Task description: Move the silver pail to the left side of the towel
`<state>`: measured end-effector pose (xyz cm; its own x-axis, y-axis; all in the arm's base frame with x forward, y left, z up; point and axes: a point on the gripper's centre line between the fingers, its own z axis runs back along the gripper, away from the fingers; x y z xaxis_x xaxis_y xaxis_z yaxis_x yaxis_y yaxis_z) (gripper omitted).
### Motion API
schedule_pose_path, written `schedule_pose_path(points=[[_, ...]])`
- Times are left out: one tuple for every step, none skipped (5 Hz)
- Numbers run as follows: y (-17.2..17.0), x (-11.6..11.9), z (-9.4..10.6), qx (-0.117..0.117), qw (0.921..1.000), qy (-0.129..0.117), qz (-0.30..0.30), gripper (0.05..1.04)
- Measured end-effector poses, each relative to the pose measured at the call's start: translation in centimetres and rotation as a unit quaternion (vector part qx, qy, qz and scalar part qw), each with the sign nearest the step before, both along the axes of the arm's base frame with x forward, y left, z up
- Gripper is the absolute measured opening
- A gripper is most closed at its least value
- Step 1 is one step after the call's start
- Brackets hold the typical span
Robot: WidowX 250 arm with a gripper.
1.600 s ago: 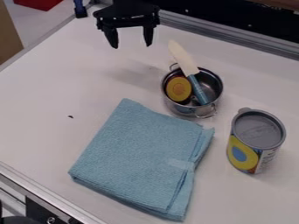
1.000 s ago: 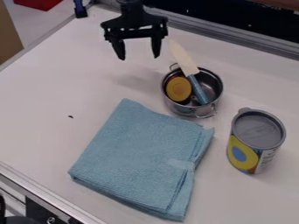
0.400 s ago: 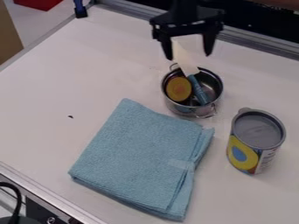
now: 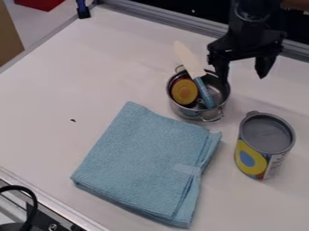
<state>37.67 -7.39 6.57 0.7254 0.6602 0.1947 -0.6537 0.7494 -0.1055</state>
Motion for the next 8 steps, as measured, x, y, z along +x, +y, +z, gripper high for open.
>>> schedule_pose_path(points=[[-0.2,0.8,-1.6,0.002,0.9991,0.02,0.037,0.999],[0.2,1.4,-2.1,-0.017,0.9984,0.035,0.04,0.999],[0.7,1.6,-2.8,-0.035,0.9974,0.055,0.032,0.999],[0.4,1.8,-3.3,-0.042,0.9971,0.042,0.048,0.999],[0.3,1.5,-4.1,-0.041,0.997,0.035,0.056,0.999],[0.2,1.6,-4.7,-0.04,0.9967,0.035,0.062,0.999],[0.1,1.7,-5.4,-0.039,0.9953,0.052,0.071,0.999],[0.2,1.9,-5.4,-0.037,0.9937,0.064,0.085,0.997]])
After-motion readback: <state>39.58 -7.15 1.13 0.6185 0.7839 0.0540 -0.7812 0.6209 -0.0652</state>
